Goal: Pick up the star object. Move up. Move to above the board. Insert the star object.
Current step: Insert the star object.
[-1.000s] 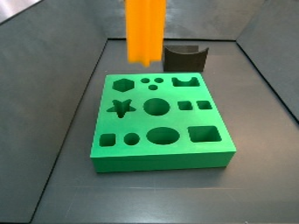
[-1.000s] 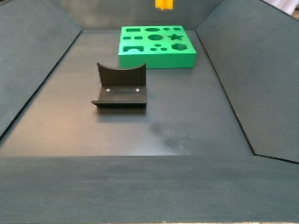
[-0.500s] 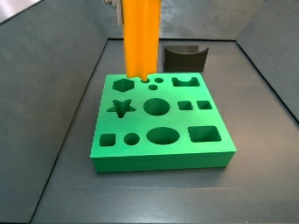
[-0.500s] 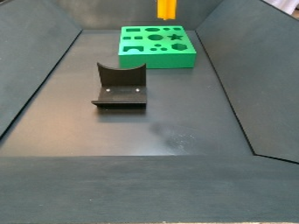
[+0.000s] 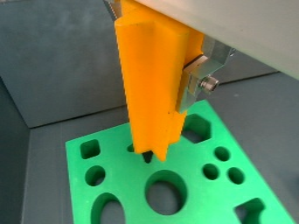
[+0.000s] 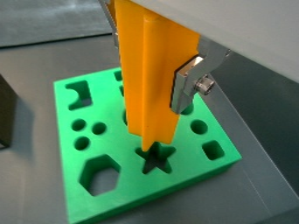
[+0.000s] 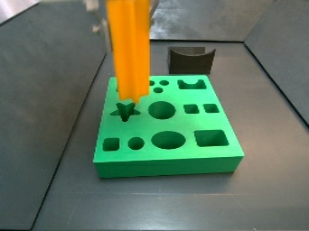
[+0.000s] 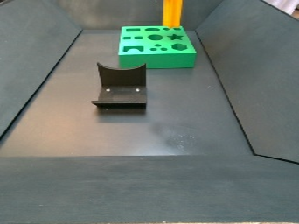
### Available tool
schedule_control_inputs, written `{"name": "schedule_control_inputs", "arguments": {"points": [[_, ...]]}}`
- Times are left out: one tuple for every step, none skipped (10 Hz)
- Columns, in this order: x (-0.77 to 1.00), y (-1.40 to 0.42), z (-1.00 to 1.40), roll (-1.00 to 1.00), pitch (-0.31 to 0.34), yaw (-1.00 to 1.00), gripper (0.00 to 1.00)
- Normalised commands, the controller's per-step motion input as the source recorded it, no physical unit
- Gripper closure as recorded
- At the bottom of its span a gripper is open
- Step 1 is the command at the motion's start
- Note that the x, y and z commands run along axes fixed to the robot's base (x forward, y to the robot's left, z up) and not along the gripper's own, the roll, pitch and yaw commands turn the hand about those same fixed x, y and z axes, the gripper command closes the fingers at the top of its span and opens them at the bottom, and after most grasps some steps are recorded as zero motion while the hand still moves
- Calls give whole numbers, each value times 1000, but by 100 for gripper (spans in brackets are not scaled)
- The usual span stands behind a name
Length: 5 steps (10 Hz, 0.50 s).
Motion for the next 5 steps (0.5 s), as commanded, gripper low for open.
{"name": "schedule_control_inputs", "arguments": {"points": [[0,-54,-243,-121,-159,0,100],[-14,-3,-240,-44,-143,0,100],[-77,-6,-280,0,-103,0,100],[-126,-23,-331,96,-76,-186,100],[-151,0,-237,104,-20,-297,100]]}}
